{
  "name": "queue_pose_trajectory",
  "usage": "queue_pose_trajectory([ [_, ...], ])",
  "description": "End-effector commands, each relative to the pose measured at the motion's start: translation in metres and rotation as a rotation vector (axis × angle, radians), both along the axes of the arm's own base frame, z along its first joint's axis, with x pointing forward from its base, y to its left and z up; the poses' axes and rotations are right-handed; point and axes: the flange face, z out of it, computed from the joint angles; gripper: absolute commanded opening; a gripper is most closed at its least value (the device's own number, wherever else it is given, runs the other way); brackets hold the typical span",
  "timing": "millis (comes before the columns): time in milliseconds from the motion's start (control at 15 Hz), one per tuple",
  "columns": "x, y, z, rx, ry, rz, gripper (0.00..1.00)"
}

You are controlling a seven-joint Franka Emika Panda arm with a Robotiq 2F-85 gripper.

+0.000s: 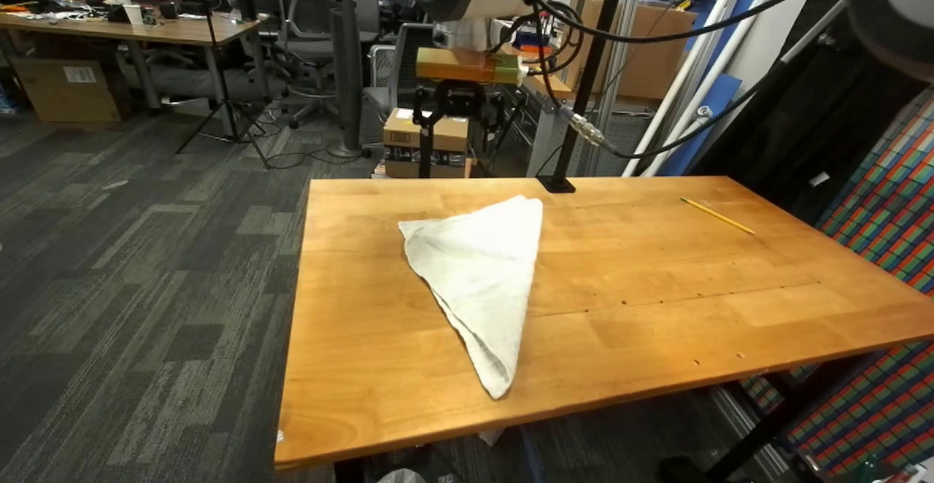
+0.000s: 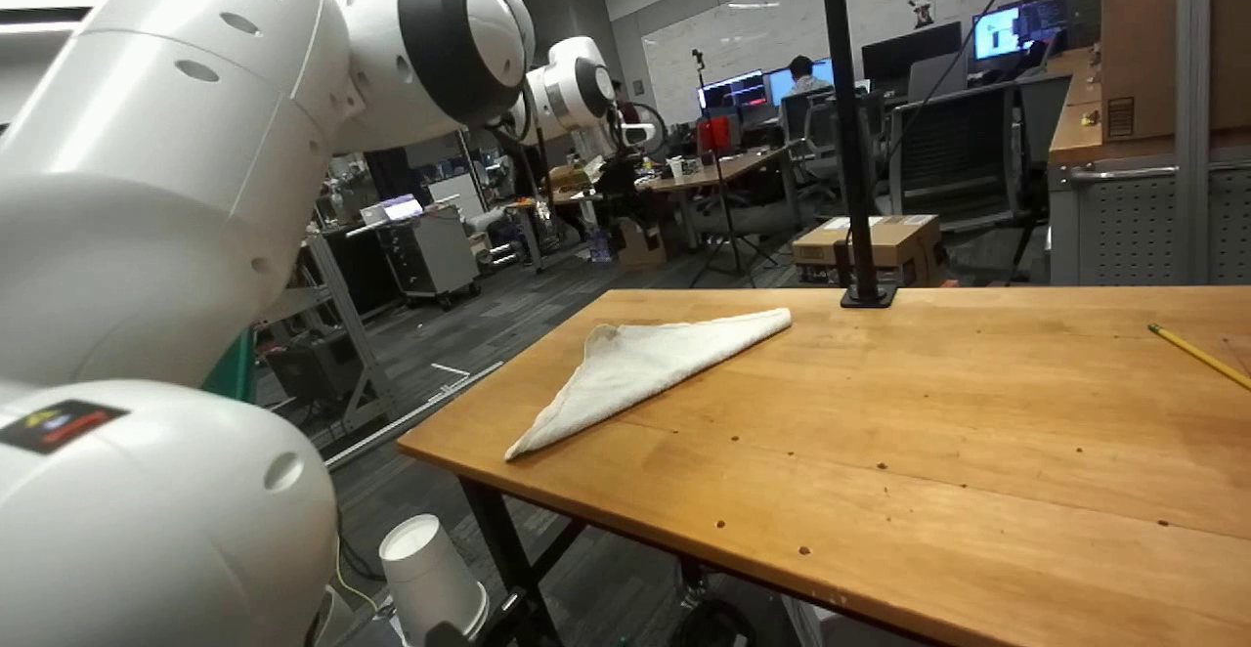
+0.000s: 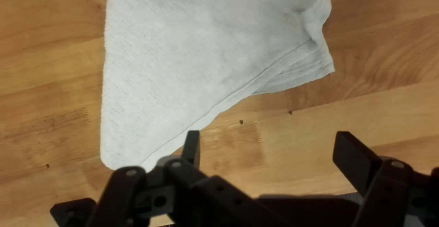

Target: Fold the white towel

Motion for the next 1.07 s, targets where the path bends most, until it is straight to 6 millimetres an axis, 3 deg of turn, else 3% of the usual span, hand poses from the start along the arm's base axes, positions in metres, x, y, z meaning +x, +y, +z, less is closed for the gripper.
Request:
queue_pose_trajectory([
  [0, -0.003, -0.053, 0.015, 0.054, -0.024, 0.000, 1.00],
  [533, 0.016, -0.158, 0.001, 0.018, -0.032, -0.009, 1.00],
  [800, 0.026, -0.191, 0.002, 0.005, -0.041, -0.022, 1.00],
  [1000, 0.032, -0.203, 0.003, -0.001, -0.038, -0.030, 1.00],
])
